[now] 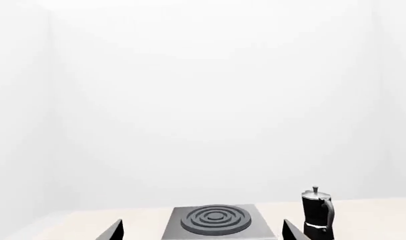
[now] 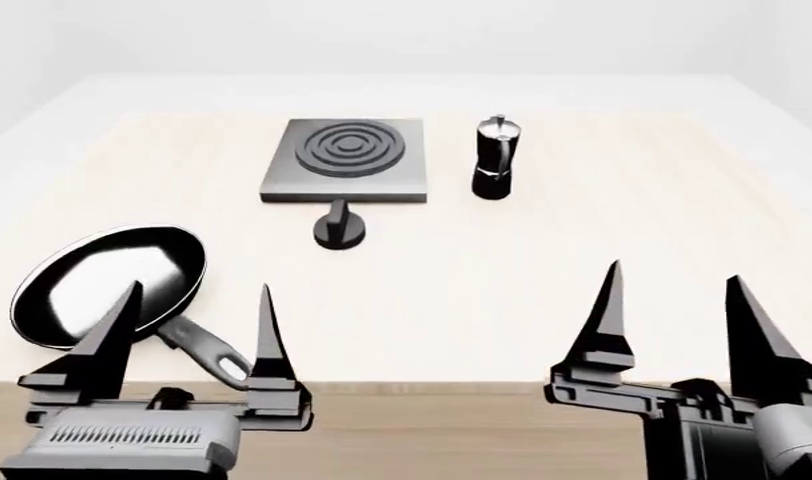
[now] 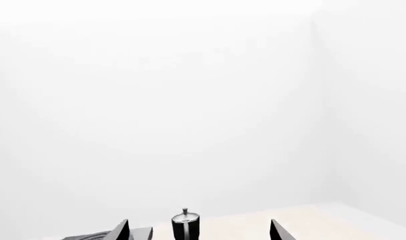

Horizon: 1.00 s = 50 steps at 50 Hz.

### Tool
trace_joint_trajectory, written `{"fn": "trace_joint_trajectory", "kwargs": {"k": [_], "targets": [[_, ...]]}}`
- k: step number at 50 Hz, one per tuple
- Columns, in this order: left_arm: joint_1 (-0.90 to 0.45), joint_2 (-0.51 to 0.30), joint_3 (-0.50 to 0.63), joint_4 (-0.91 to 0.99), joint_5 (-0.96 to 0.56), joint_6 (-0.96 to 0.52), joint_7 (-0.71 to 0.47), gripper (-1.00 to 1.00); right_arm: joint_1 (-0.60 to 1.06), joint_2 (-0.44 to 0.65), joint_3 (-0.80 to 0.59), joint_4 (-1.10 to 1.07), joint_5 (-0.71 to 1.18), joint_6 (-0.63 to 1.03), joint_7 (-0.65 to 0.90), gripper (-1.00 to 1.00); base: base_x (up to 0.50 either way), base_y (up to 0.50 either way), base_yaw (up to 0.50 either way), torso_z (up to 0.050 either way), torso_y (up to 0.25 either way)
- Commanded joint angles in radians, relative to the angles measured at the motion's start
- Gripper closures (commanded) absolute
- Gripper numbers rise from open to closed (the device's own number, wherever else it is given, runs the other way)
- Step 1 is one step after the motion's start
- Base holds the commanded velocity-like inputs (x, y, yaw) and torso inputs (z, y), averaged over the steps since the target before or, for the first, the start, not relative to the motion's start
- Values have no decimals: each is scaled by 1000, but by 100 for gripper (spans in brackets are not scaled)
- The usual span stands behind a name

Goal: Turn on the stove and put the moka pot on it.

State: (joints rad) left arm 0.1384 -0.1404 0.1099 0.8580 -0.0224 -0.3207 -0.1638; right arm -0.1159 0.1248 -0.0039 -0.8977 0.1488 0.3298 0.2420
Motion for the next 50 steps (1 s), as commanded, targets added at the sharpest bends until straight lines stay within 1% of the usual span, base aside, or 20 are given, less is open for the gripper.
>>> {"fn": "trace_joint_trajectory", "kwargs": {"k": [1, 25, 45, 46, 47, 48, 50], "targets": [[4, 3, -6, 27, 2, -16, 18, -100, -4, 1, 19, -12, -4, -12, -9, -100, 500, 0, 0, 0, 0], [9, -20, 10, 22, -16, 5, -6, -100, -5, 17, 23, -21, 44, -18, 31, -100, 500, 0, 0, 0, 0], [-5, -31, 15, 29, -28, -28, -33, -100, -7, 37, 11, -5, 62, -35, 49, -100, 500, 0, 0, 0, 1], [-5, -23, 1, 29, -57, -30, -32, -100, -8, 37, 11, -4, 63, -40, 49, -100, 500, 0, 0, 0, 0], [-1, -29, -8, 33, -113, -26, -4, -100, -8, 37, 10, -4, 64, -44, 49, -100, 500, 0, 0, 0, 0], [-6, -30, 7, 33, -45, -42, -38, -100, -8, 37, 9, -6, 63, -46, 52, -100, 117, 0, 0, 50, 0], [-7, -30, -1, 29, -71, -33, -30, -100, -11, 39, 9, -9, 64, -56, 52, -100, 0, 0, 0, 50, 0]]}}
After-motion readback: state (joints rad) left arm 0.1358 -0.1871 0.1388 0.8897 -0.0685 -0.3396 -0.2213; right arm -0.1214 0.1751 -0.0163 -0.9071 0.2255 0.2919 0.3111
